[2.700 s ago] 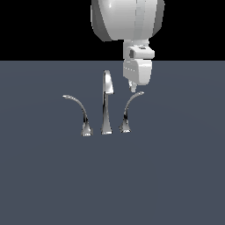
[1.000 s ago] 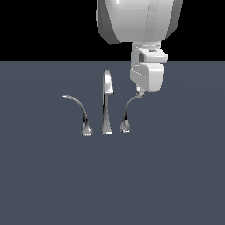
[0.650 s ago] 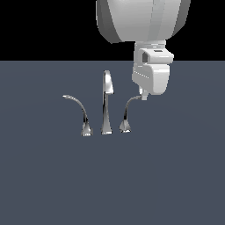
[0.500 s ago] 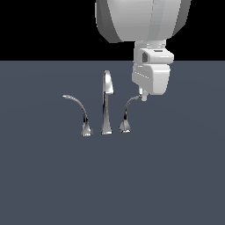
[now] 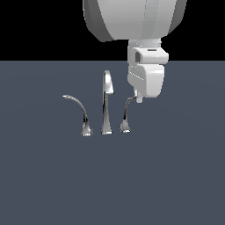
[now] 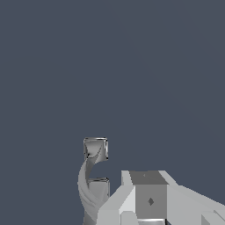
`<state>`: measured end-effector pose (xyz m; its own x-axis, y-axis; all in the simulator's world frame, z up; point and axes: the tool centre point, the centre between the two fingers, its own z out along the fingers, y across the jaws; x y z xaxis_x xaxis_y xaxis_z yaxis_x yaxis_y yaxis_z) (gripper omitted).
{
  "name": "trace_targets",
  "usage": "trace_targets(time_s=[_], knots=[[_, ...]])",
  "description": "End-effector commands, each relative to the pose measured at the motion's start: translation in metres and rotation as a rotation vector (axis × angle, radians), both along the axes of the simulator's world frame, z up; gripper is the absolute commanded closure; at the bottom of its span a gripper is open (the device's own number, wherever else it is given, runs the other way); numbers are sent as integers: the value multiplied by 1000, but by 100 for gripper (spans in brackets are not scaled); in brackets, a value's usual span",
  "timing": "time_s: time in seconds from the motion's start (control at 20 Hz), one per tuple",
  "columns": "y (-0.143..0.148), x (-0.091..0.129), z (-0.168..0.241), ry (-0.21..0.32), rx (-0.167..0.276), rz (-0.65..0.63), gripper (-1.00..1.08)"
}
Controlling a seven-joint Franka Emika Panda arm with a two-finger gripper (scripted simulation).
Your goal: Turn on the faucet by rotating a designated handle.
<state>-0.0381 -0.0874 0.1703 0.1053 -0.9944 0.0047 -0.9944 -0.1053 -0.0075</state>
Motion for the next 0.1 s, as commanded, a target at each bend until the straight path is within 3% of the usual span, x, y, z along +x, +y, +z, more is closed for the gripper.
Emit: trace_targets(time_s=[0.0,0.05], knots=[[22,-8,0,7,4,22,108],[22,-8,0,7,4,22,108]])
